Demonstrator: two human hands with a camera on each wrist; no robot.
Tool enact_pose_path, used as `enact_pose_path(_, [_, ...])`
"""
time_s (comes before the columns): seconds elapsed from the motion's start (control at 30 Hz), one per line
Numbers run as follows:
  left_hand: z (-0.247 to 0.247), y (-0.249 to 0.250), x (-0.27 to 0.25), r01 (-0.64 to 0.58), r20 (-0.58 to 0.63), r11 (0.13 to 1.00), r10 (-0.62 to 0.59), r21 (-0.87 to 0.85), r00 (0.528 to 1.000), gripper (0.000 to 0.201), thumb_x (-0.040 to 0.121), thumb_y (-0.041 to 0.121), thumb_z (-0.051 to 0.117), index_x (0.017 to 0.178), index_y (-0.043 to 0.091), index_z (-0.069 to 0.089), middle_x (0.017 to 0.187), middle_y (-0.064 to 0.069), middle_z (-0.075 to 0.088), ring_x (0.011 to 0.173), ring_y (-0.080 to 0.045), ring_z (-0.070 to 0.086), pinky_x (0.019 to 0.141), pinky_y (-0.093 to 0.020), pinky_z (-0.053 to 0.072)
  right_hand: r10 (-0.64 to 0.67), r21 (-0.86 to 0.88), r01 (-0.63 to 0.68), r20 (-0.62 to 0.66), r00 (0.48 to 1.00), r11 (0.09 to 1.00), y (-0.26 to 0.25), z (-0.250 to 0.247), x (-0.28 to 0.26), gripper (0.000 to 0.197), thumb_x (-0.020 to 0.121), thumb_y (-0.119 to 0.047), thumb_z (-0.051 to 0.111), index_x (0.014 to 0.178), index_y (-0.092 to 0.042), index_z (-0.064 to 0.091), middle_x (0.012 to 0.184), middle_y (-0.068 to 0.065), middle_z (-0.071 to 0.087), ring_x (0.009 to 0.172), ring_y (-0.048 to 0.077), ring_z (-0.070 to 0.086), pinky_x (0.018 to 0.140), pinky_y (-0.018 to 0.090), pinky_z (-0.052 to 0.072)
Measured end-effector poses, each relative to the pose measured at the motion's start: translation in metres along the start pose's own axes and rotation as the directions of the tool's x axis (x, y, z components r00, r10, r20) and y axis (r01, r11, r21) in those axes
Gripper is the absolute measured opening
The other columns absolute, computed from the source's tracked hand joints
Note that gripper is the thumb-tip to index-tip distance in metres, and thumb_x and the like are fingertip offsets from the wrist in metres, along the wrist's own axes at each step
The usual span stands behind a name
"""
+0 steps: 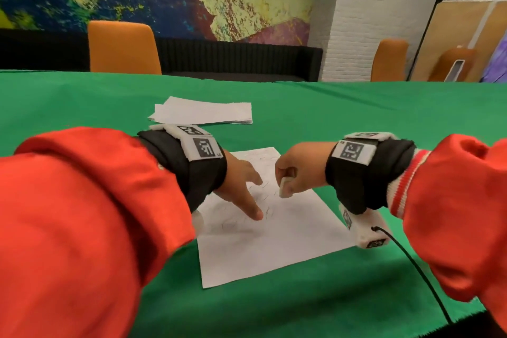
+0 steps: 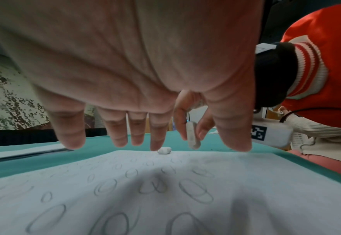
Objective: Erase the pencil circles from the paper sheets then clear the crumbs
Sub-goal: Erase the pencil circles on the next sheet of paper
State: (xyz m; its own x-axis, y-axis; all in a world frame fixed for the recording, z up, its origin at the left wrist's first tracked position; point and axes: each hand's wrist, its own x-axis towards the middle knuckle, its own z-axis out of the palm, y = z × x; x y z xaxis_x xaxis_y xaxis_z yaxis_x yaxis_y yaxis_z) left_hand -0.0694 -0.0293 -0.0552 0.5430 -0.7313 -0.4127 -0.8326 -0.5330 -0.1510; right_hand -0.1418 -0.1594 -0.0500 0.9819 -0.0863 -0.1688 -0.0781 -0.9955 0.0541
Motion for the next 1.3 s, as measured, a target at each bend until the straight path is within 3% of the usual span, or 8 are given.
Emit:
enact_pose_path(0.13, [0.009, -0.001, 0.011, 0.015, 0.039, 1.0, -0.016, 0.022, 0.999, 0.098, 0.081, 0.064, 0.057, 0.152, 0.026, 0.002, 0.16, 0.007, -0.002, 0.146, -0.015, 0.01, 0.116, -0.036, 0.013, -0.086, 0.06, 0.086, 0.004, 0.996, 0.995, -0.003, 0.01, 0.009, 0.018, 0.085, -0.028, 0.061, 0.102, -0.023, 0.066, 0.101, -0.006, 0.064, 0.095, 0.016, 0.058, 0.083, 0.027, 0.047])
enact_pose_path(0.33, [0.02, -0.01, 0.023, 0.036, 0.138, 0.999, -0.038, 0.014, 0.99, 0.113, 0.074, 0.072, 0.056, 0.151, 0.026, -0.013, 0.158, 0.009, -0.012, 0.146, -0.015, 0.008, 0.116, -0.038, 0.011, -0.125, 0.028, 0.125, -0.015, 0.992, 0.992, -0.005, 0.017, 0.022, 0.022, 0.088, -0.028, 0.054, 0.107, -0.023, 0.063, 0.104, -0.003, 0.063, 0.096, 0.018, 0.056, 0.079, 0.025, 0.044])
enact_pose_path(0.53, [0.023, -0.009, 0.025, 0.008, 0.128, 1.0, -0.007, -0.004, 0.992, 0.113, 0.075, 0.07, 0.058, 0.151, 0.025, -0.011, 0.159, 0.009, -0.008, 0.146, -0.016, 0.01, 0.115, -0.037, 0.012, -0.15, -0.096, 0.149, 0.005, 0.989, 0.984, -0.012, 0.017, 0.023, 0.006, 0.09, -0.027, 0.046, 0.085, -0.027, 0.05, 0.077, -0.008, 0.048, 0.077, 0.017, 0.044, 0.053, 0.019, 0.03])
enact_pose_path(0.73, [0.022, -0.01, 0.022, -0.022, 0.096, 0.989, 0.036, -0.147, 0.995, 0.095, 0.079, 0.057, 0.065, 0.15, 0.024, 0.011, 0.152, 0.003, 0.026, 0.135, -0.018, 0.032, 0.099, -0.024, 0.028, -0.203, -0.118, 0.204, 0.019, 0.979, 0.972, -0.025, 0.01, 0.025, 0.02, 0.089, -0.029, 0.048, 0.104, -0.022, 0.06, 0.092, -0.005, 0.058, 0.081, 0.016, 0.048, 0.069, 0.024, 0.038])
enact_pose_path(0.9, [0.023, -0.015, 0.016, -0.039, 0.108, 0.994, 0.05, -0.1, 0.993, 0.102, 0.079, 0.06, 0.062, 0.152, 0.025, 0.001, 0.158, 0.009, 0.004, 0.143, -0.017, 0.017, 0.113, -0.033, 0.017, -0.178, -0.187, 0.187, 0.064, 0.982, 0.965, -0.034, 0.011, 0.025, 0.023, 0.092, -0.027, 0.045, 0.109, -0.02, 0.058, 0.078, -0.007, 0.045, 0.08, 0.017, 0.043, 0.054, 0.023, 0.03])
enact_pose_path(1.03, [0.024, -0.012, 0.013, -0.019, 0.122, 0.998, 0.025, -0.052, 0.992, 0.101, 0.081, 0.063, 0.057, 0.151, 0.026, -0.006, 0.159, 0.005, -0.002, 0.144, -0.02, 0.013, 0.114, -0.036, 0.015, -0.19, -0.172, 0.199, 0.068, 0.979, 0.965, -0.036, 0.014, 0.022, 0.024, 0.092, -0.022, 0.04, 0.108, -0.02, 0.058, 0.087, -0.002, 0.05, 0.081, 0.018, 0.043, 0.068, 0.025, 0.032])
enact_pose_path(1.17, [0.024, -0.011, 0.011, -0.017, 0.126, 0.997, 0.027, -0.077, 0.992, 0.098, 0.081, 0.061, 0.058, 0.151, 0.031, -0.004, 0.159, 0.003, 0.0, 0.144, -0.021, 0.013, 0.113, -0.037, 0.014, -0.244, -0.109, 0.255, 0.103, 0.964, 0.961, -0.037, 0.017, 0.017, 0.014, 0.089, -0.022, 0.042, 0.09, -0.023, 0.056, 0.086, -0.004, 0.057, 0.08, 0.019, 0.049, 0.068, 0.024, 0.035])
enact_pose_path(1.3, [0.024, -0.011, 0.011, -0.002, 0.123, 0.996, 0.013, -0.091, 0.992, 0.1, 0.081, 0.06, 0.059, 0.151, 0.028, -0.005, 0.159, 0.003, 0.0, 0.144, -0.02, 0.013, 0.113, -0.035, 0.014, -0.204, -0.195, 0.211, 0.057, 0.977, 0.958, -0.04, 0.017, 0.019, 0.024, 0.091, -0.023, 0.04, 0.105, -0.023, 0.059, 0.095, -0.001, 0.059, 0.082, 0.019, 0.048, 0.07, 0.025, 0.038])
